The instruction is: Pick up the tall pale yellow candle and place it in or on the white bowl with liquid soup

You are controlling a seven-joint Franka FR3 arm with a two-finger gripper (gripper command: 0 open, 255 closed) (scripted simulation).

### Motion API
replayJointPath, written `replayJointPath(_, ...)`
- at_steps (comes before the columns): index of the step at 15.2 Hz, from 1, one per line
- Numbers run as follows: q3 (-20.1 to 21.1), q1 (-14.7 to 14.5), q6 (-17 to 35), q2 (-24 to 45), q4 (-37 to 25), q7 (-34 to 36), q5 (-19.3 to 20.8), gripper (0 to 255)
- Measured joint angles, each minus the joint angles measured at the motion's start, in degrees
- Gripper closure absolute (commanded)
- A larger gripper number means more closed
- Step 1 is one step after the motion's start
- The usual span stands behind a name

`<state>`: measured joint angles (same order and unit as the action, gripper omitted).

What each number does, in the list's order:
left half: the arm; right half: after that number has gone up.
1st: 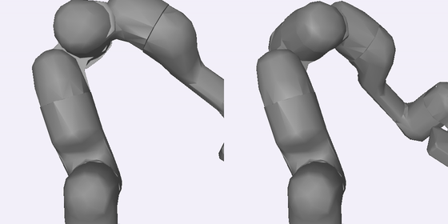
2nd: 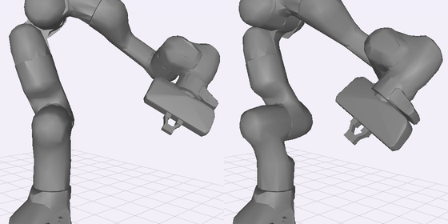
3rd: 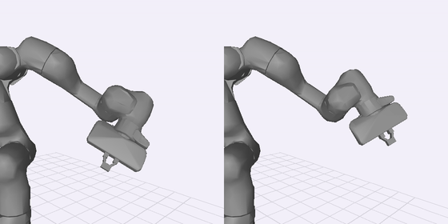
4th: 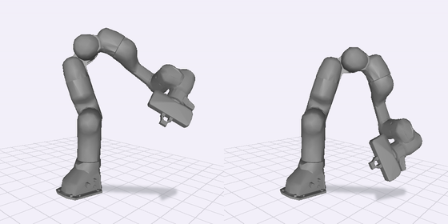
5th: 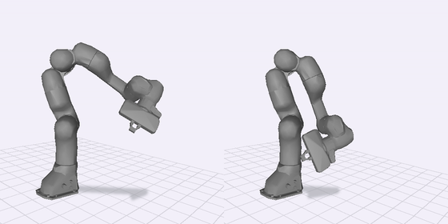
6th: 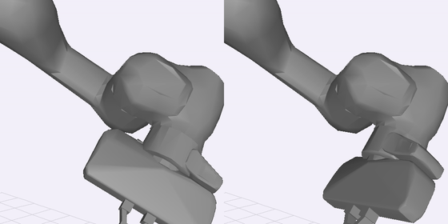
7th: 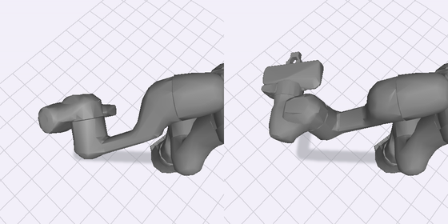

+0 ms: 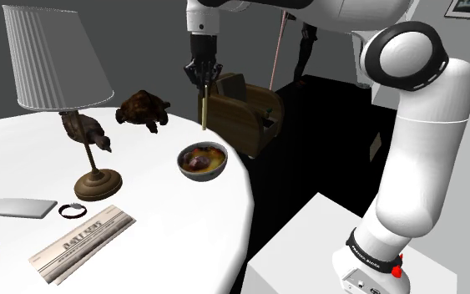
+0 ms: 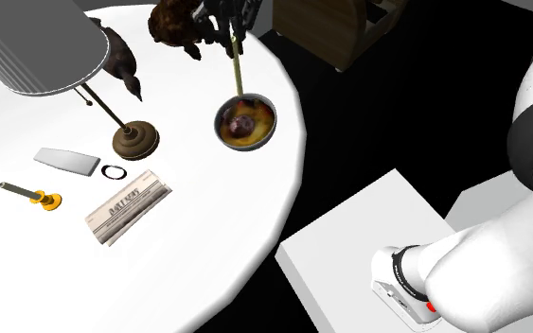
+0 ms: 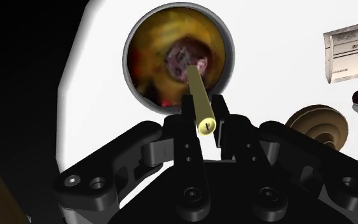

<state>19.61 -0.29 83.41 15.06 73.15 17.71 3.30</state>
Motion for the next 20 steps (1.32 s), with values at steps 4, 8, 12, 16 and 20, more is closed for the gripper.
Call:
replayJointPath(4, -0.9, 1.3, 0.0, 1.7, -1.6, -2.4, 0.5, 255)
replayJointPath(8, -1.0, 1.9, 3.3, 0.5, 2.9, -2.8, 0.1, 255)
replayJointPath(12, -1.1, 2.3, 6.9, -0.3, 7.2, -3.0, -0.1, 255)
replayJointPath(16, -1.2, 2.4, 10.1, -0.6, 10.8, -3.0, -0.2, 255)
replayJointPath(20, -1.3, 2.7, 13.2, -0.8, 14.0, -3.2, -0.3, 255)
